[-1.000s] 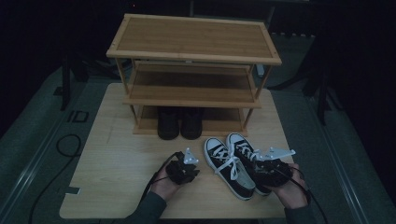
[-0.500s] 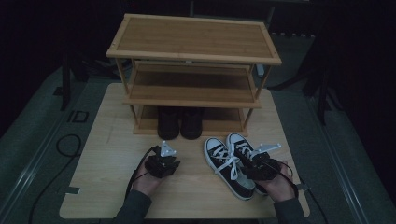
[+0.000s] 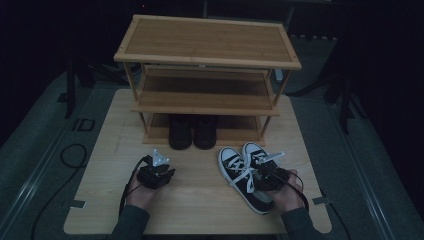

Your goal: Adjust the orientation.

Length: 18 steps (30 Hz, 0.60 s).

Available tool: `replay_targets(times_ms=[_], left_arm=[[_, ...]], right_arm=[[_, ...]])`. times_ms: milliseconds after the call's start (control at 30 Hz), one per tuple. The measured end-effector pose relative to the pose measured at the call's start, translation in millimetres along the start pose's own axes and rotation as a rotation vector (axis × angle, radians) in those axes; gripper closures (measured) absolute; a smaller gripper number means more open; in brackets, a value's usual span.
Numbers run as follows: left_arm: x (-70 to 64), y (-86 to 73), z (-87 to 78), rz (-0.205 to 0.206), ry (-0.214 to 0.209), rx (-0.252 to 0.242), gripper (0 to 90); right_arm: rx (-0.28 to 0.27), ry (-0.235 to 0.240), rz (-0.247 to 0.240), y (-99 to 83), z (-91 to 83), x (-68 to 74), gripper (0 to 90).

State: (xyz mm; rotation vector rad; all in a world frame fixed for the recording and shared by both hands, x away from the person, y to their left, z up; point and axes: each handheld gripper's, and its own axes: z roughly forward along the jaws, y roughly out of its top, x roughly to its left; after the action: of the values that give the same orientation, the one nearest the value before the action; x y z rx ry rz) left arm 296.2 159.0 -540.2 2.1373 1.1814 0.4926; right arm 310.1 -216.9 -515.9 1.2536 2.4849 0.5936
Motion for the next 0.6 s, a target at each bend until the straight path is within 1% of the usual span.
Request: replay_targets(times_ms=[33, 133, 200, 367, 600], left_arm=[[1.9, -1.2, 0.0, -0.008, 0.002, -0.001, 69.9], [7.0, -4.4, -0.6, -0.021, 0.011, 0.002, 69.0], [9.8, -6.2, -1.0, -0.028, 0.016, 0.002, 69.0], [14.1, -9.6, -1.6, -0.044, 0.026, 0.002, 68.4], [16.6, -13.5, 0.0, -0.05, 0.036, 0.007, 67.8]], right_arm=[[0.0, -0.007, 0.0, 0.5, -0.1, -0.1, 52.2], [-0.006, -0.01, 0.026, 1.0, -1.1, -4.8, 62.8], [-0.001, 0.007, 0.023, 1.3, -1.5, -6.6, 68.1], [0.005, 0.029, -0.018, 3.1, -1.8, -9.5, 79.4], [0.016, 0.036, -0.073, 6.2, -3.3, -13.3, 83.9]])
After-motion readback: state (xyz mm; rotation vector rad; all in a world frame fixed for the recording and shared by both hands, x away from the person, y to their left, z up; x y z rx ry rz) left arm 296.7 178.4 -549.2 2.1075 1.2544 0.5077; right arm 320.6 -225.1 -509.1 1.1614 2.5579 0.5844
